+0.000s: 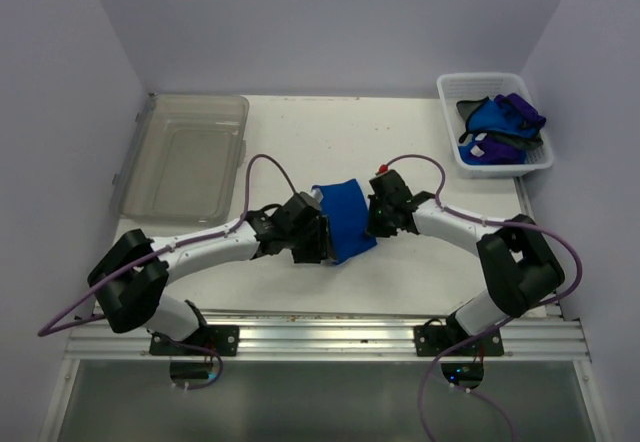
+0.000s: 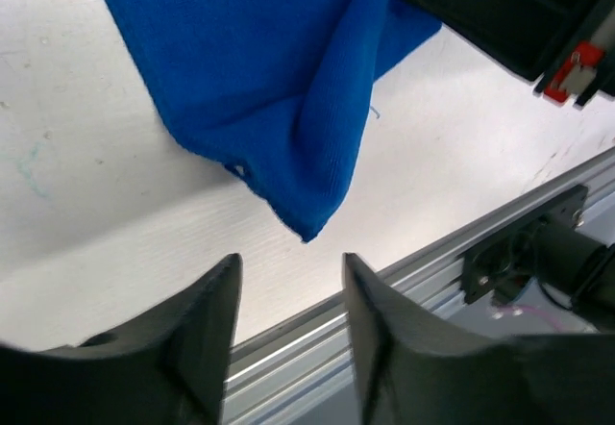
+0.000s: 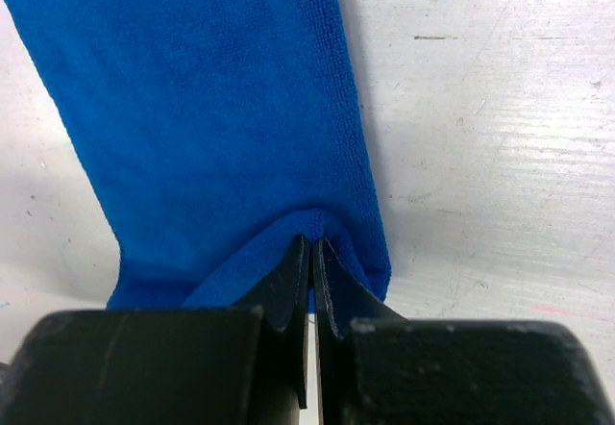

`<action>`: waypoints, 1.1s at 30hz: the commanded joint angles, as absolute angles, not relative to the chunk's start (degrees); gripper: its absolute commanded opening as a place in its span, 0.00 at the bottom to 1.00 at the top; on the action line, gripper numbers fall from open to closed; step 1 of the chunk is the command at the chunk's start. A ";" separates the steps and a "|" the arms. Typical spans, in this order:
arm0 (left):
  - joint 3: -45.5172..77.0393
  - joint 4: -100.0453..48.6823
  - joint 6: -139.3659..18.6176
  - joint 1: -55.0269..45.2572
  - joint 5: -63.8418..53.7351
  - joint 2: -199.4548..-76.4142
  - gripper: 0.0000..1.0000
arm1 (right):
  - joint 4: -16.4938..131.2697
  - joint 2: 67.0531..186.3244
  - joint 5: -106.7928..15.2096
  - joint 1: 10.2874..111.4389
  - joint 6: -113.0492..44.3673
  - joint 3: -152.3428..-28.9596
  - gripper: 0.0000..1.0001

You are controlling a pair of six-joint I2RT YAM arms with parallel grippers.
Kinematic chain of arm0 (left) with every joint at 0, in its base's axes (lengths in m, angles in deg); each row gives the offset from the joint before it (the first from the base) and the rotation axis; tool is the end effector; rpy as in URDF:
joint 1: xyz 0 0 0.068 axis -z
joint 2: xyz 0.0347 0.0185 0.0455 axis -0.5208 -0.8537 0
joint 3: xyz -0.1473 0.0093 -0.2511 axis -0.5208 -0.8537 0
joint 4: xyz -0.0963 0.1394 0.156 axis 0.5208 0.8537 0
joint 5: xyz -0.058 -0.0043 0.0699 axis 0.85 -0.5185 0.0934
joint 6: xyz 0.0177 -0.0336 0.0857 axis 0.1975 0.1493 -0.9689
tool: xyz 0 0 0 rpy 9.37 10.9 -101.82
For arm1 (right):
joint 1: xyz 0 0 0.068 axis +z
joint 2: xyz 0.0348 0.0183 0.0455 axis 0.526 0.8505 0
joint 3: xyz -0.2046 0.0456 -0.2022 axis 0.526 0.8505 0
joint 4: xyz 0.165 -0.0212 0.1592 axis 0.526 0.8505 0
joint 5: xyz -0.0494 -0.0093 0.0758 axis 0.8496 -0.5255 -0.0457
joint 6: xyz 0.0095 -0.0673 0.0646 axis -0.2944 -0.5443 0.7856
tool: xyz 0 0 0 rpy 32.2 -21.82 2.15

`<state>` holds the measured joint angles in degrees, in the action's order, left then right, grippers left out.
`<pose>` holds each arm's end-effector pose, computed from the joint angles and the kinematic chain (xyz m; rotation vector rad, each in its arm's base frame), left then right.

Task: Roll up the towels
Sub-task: Roll the towel

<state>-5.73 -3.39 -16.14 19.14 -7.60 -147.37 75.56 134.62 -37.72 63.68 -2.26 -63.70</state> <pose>0.1814 -0.2334 0.1978 -0.0825 2.7380 -0.7869 0.2521 0.1563 0.1693 0.1645 2.6619 0.4190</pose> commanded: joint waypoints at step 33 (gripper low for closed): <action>2.65 -9.87 -22.21 17.14 -10.76 -159.30 0.00 | 73.49 133.59 -39.21 63.29 -0.55 -65.47 0.00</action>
<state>-0.40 -9.05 -20.12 18.92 -8.69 -158.86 75.16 135.28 -37.90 63.53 -1.23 -64.51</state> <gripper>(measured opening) 0.005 0.014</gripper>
